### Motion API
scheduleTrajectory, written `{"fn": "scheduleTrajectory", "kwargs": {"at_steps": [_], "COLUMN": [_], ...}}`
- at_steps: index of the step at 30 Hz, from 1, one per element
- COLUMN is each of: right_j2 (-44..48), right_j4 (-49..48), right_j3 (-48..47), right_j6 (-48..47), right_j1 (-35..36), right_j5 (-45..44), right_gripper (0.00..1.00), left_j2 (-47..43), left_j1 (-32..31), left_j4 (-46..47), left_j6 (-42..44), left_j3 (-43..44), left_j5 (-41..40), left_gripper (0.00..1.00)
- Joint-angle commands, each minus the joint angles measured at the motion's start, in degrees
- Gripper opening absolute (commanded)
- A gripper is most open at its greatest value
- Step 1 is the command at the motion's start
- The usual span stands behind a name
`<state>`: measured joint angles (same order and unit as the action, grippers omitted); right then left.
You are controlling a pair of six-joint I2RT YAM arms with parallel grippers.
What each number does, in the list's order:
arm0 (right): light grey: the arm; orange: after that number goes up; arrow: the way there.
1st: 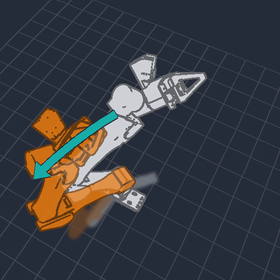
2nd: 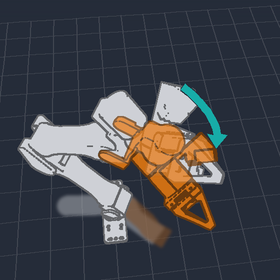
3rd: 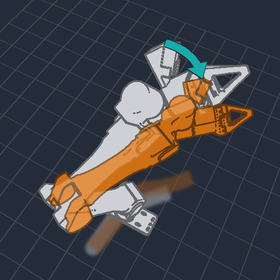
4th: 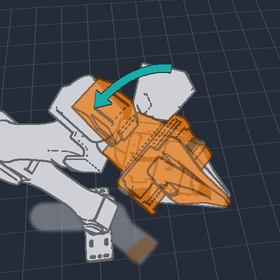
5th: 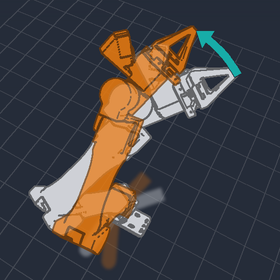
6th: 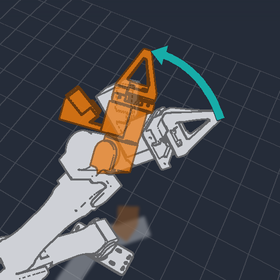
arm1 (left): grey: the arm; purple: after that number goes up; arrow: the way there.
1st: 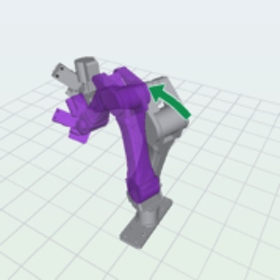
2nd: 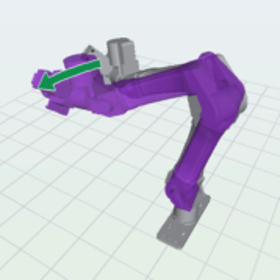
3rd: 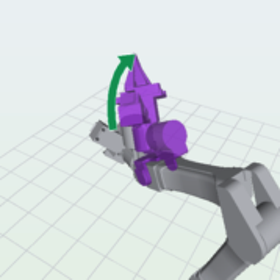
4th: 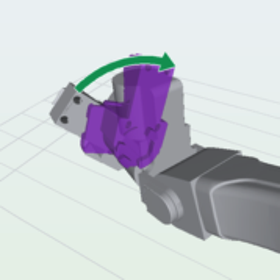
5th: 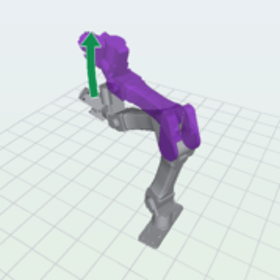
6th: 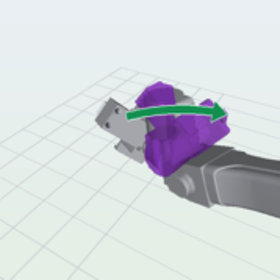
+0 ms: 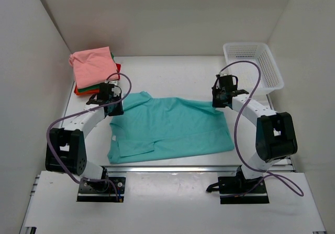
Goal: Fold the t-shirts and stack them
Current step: Grap the side of the flattened tshirt furthest away from the robot with both arms
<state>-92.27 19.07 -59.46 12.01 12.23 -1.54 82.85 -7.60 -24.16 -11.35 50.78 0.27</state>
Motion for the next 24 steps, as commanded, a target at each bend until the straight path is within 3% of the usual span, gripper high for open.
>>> {"fn": "scheduleTrajectory", "kwargs": {"at_steps": [1, 5, 11, 14, 20, 21, 22, 24], "right_j2": [1.3, 0.95, 0.07, -0.19, -0.02, 0.16, 0.07, -0.02], "right_j4": [-4.13, -4.48, -5.45, -5.27, -5.09, -4.75, -5.09, -4.83], "right_j3": [0.22, 0.66, 0.67, 0.75, 0.49, 0.49, 0.57, 0.49], "right_j6": [-0.23, -0.32, -0.32, -0.41, -0.32, -0.32, -0.23, 0.12], "right_j1": [-0.37, -0.27, -0.36, -0.01, 0.25, 0.43, -0.01, -0.09], "right_j5": [0.75, 0.66, 1.01, 1.1, 0.84, 0.75, 0.75, 0.75], "right_gripper": [0.0, 0.0, 0.0, 0.0, 0.0, 0.0, 0.0, 0.0], "left_j2": [0.2, 6.61, 17.16, 19.19, 23.14, 24.37, 25.33, 25.35], "left_j1": [0.74, 1.0, -0.05, -0.14, 1.09, 1.27, 1.53, 1.36], "left_j4": [7.63, 10.89, 8.44, 8.35, 2.74, 1.85, -0.34, -2.64], "left_j6": [-2.35, -3.94, -3.41, -4.37, -6.58, -6.14, -5.96, -5.7], "left_j3": [0.88, 4.41, 13.19, 13.47, 17.05, 17.85, 19.69, 21.2], "left_j5": [-3.7, -5.28, -3.44, -1.42, 2.36, 4.1, 5.43, 5.96], "left_gripper": [0.4, 0.46, 0.45, 0.42, 0.27, 0.08, 0.0, 0.0]}}
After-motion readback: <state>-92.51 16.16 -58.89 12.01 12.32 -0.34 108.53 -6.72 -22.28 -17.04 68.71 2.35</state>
